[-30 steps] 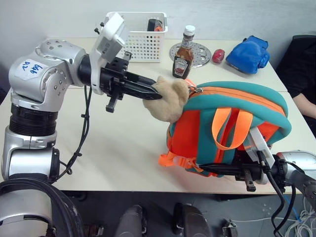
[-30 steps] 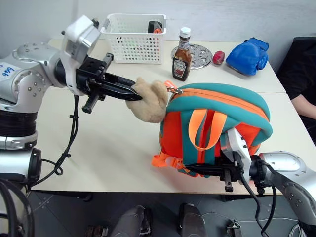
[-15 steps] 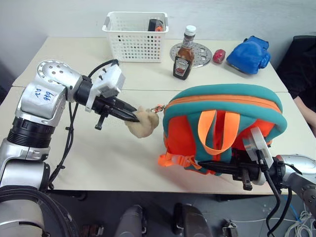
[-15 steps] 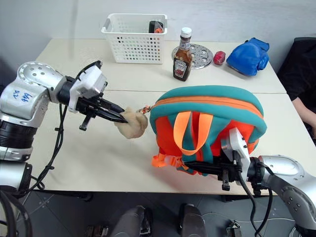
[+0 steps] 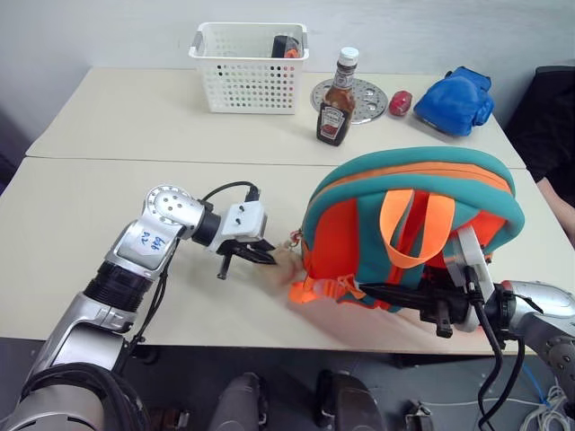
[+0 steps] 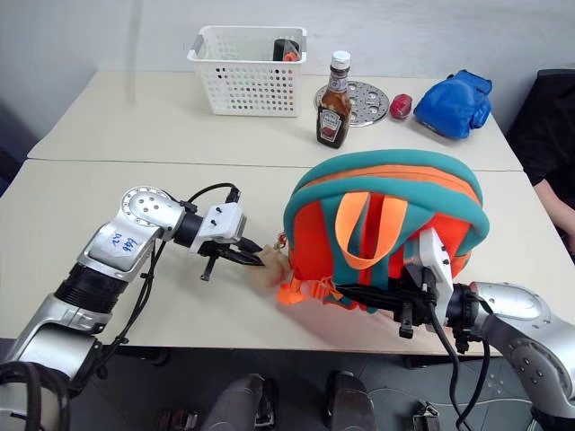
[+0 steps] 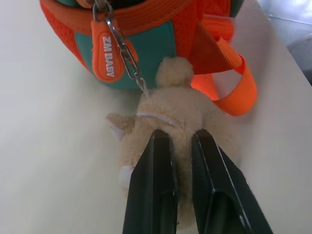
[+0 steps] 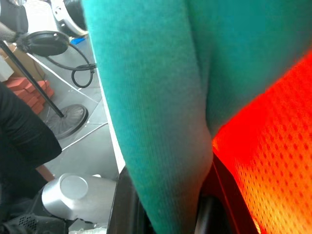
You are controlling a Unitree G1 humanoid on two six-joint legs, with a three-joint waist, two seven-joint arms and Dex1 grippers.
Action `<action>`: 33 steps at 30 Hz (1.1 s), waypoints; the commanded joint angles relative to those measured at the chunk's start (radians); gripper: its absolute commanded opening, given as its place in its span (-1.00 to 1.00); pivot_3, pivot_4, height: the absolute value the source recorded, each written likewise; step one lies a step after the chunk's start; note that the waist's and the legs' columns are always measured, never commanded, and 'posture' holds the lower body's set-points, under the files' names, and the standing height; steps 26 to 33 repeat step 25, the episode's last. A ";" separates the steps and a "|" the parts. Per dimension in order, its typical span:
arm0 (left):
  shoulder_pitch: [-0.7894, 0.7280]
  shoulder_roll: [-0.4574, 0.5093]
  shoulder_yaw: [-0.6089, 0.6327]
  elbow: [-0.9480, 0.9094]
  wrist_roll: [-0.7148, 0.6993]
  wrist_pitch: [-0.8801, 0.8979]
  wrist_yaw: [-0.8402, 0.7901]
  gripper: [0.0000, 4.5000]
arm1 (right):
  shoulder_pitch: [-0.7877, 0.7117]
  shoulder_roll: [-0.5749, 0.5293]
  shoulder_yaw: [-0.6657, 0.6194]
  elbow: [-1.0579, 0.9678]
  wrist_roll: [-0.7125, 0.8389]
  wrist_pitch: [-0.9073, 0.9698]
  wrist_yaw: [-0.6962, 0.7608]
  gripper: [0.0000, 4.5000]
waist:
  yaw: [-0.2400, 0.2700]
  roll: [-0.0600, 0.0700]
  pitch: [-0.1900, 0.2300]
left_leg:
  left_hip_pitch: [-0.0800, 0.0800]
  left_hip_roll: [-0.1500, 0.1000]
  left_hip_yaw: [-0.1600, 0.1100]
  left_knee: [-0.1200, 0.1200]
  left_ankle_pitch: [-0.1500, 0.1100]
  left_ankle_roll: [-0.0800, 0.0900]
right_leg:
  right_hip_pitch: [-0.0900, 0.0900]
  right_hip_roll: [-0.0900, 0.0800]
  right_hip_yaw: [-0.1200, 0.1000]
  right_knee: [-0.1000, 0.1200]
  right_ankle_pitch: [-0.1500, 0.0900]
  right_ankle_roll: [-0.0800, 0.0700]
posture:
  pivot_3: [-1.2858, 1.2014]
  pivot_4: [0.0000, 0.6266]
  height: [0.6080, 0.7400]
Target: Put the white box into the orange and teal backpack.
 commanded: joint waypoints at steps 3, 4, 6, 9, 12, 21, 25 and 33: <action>0.003 0.044 0.089 -0.041 -0.111 0.166 -0.051 -0.40 | 0.067 -0.047 -0.122 -0.006 0.009 0.014 -0.002 -0.11 | -0.001 0.000 0.000 | -0.001 0.000 0.000 0.000 0.000 0.000 | 0.000 0.000 0.000 0.000 0.000 0.000 | 0.03 -0.52 1.00; 0.007 0.057 0.103 -0.048 -0.125 0.181 -0.057 -0.24 | 0.086 -0.051 -0.153 -0.007 0.014 0.017 -0.003 0.05 | -0.001 0.000 0.000 | -0.001 0.000 0.000 0.000 0.000 0.000 | -0.001 0.000 0.000 0.000 0.000 0.000 | 0.03 -0.52 1.00; 0.023 0.088 0.137 -0.068 -0.155 0.213 -0.063 0.03 | 0.148 -0.058 -0.245 -0.006 0.032 0.029 0.008 0.35 | -0.003 0.000 0.000 | -0.001 0.000 0.000 0.000 0.000 0.000 | -0.001 0.000 0.000 0.000 0.000 0.000 | 0.03 -0.52 1.00; 0.064 0.144 0.205 -0.106 -0.209 0.276 -0.069 0.46 | 0.277 -0.058 -0.402 -0.014 0.046 0.045 0.050 0.82 | -0.001 0.000 0.000 | 0.000 0.000 0.000 -0.001 0.000 0.000 | 0.000 0.001 0.000 0.000 0.000 0.000 | 0.03 -0.52 1.00; 0.110 0.202 0.286 -0.138 -0.266 0.331 -0.065 0.87 | 0.411 -0.046 -0.555 -0.005 0.032 0.051 0.100 1.00 | -0.001 0.000 0.000 | -0.001 0.000 0.000 -0.001 0.000 0.000 | 0.000 0.001 0.000 -0.001 0.000 0.000 | 0.03 -0.52 1.00; 0.205 0.409 0.569 -0.197 -0.458 0.514 -0.080 0.98 | 0.612 -0.092 -1.024 0.211 0.075 0.101 0.308 1.00 | -0.001 0.000 0.000 | 0.000 0.003 -0.001 -0.002 -0.004 -0.001 | 0.001 -0.001 0.000 -0.005 0.000 0.000 | 0.03 -0.52 1.00; 0.222 0.402 0.598 -0.192 -0.470 0.508 -0.032 0.98 | 0.553 -0.129 -0.979 0.276 0.050 0.089 0.301 1.00 | -0.004 0.001 0.000 | 0.003 0.004 0.000 -0.002 -0.006 -0.001 | 0.004 -0.001 0.002 -0.007 0.000 -0.001 | 0.03 -0.52 1.00; 0.222 0.402 0.598 -0.192 -0.470 0.508 -0.032 0.98 | 0.553 -0.129 -0.979 0.276 0.050 0.089 0.301 1.00 | -0.004 0.001 0.000 | 0.003 0.004 0.000 -0.002 -0.006 -0.001 | 0.004 -0.001 0.002 -0.007 0.000 -0.001 | 0.03 -0.52 1.00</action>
